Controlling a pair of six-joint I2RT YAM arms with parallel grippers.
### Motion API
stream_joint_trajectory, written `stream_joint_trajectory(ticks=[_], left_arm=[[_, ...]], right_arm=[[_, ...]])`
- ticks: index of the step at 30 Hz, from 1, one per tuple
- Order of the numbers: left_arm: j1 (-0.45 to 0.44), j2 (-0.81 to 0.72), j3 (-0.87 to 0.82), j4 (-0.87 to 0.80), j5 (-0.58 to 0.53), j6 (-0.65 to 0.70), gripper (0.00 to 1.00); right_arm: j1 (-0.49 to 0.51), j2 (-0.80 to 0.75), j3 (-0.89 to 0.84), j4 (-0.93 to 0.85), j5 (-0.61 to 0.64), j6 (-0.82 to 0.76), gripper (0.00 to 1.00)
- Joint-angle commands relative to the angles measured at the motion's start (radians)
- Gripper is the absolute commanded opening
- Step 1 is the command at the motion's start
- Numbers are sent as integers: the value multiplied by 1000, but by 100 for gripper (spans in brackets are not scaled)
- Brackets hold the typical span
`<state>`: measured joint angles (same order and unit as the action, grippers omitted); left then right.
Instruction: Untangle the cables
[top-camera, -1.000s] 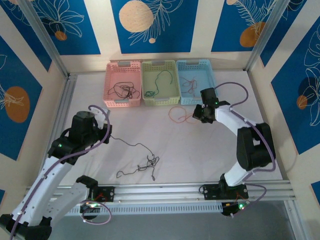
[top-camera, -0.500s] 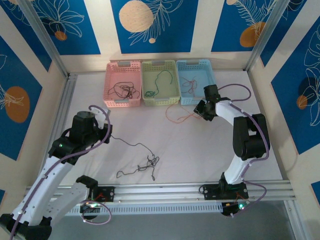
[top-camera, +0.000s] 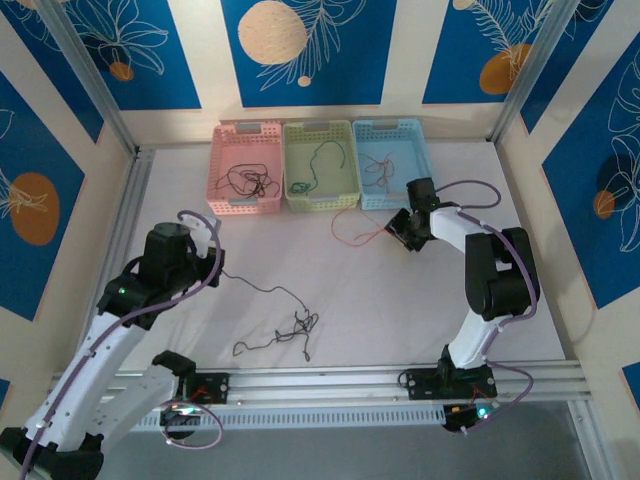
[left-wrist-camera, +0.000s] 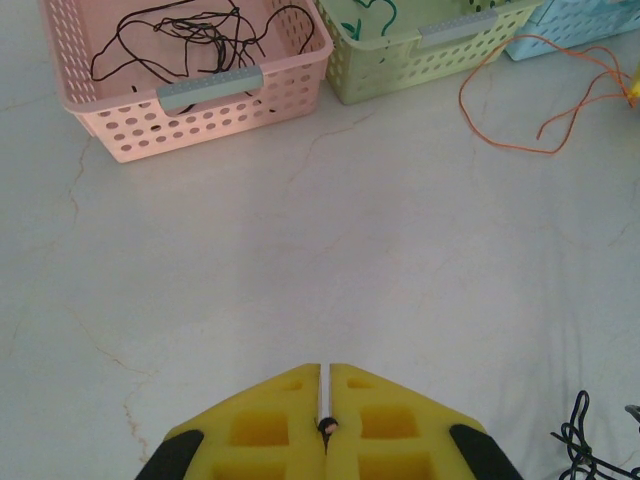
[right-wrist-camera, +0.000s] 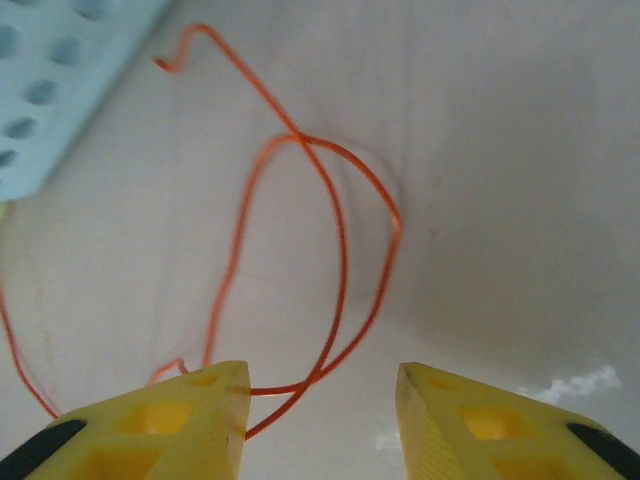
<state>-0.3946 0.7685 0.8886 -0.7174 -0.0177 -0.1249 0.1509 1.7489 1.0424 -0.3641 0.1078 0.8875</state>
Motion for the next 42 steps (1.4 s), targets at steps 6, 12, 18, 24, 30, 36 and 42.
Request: stream_joint_trajectory(ticks=[6,12,18,24,30,36,42], left_arm=[[13,2,-11,19,15,-12,0],[13,4,-13,19,16,-13,0],[12,12,-14,21,18,-13,0],[13,12,-16,19,15,-14,0],[12,12,-16,19,15,-13,0],[12,8,-17,21,17,-13,0],[13,8,-18,20,16,-14,0]], right_arm=[[-7,-32,-42,34,-61,98,44],[-11,12,-30,66,-92,137,44],[-11,57,-33,110,-122,160,33],[-8,44,-48,142,-129,153,10],[-5,-89,-69,136,-112,112,0],[0,-349,-97,166,-89,53,0],[-25,-516,-20,139,-64,18,0]])
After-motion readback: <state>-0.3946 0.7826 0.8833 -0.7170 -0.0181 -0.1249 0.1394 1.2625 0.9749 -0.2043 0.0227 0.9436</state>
